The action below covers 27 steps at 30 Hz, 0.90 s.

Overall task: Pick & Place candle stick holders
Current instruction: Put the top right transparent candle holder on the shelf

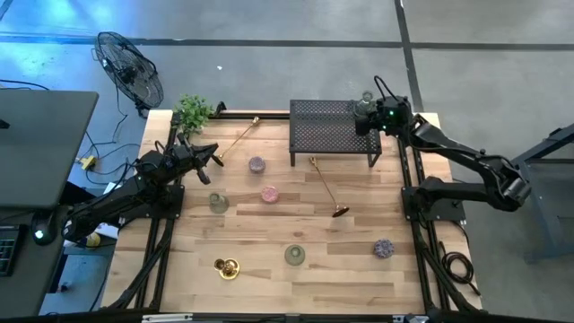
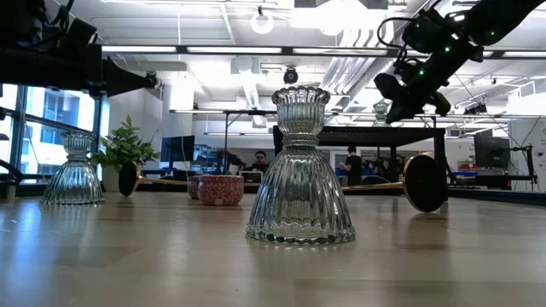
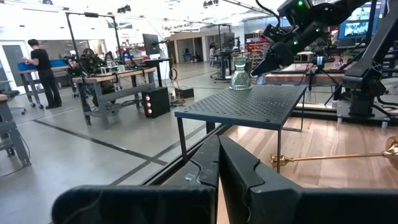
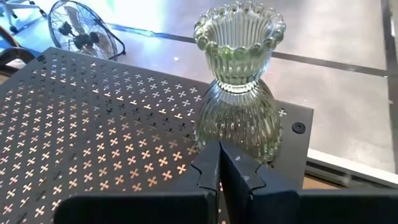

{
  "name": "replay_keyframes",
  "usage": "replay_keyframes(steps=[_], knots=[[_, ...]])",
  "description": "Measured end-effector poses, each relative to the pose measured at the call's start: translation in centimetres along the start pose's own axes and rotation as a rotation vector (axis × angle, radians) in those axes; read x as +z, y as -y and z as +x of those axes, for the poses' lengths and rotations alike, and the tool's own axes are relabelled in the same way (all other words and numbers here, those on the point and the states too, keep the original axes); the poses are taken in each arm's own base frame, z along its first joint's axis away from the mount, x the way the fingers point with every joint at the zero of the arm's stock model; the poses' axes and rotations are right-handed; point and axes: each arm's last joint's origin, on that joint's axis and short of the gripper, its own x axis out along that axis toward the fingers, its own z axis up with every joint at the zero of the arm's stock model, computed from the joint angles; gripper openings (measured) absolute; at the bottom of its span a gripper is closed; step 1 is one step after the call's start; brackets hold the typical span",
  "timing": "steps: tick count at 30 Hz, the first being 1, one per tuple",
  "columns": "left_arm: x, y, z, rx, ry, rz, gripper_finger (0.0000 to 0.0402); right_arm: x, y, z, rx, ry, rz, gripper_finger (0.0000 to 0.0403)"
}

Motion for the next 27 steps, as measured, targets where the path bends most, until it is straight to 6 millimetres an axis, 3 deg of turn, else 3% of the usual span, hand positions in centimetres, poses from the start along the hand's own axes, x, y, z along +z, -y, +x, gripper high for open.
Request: replay_keyframes(steps=[6, 21, 27], knots=[[0.0, 0.0, 0.0, 0.001, 0.0, 0.0, 0.0001, 0.0, 0.1, 0.0, 0.073, -0.022, 0.004, 0.0001], [0.0, 0.0, 0.0, 0.002, 0.0, 0.0, 0.0001, 0.4, 1.3, 0.2, 0.009, -0.008, 0.039, 0.0001], [0.0, 0.0, 0.0, 0.003, 0.0, 0.001, 0.0001, 0.3, 1.1, 0.2, 0.099, -0.033, 0.037, 0.0001]])
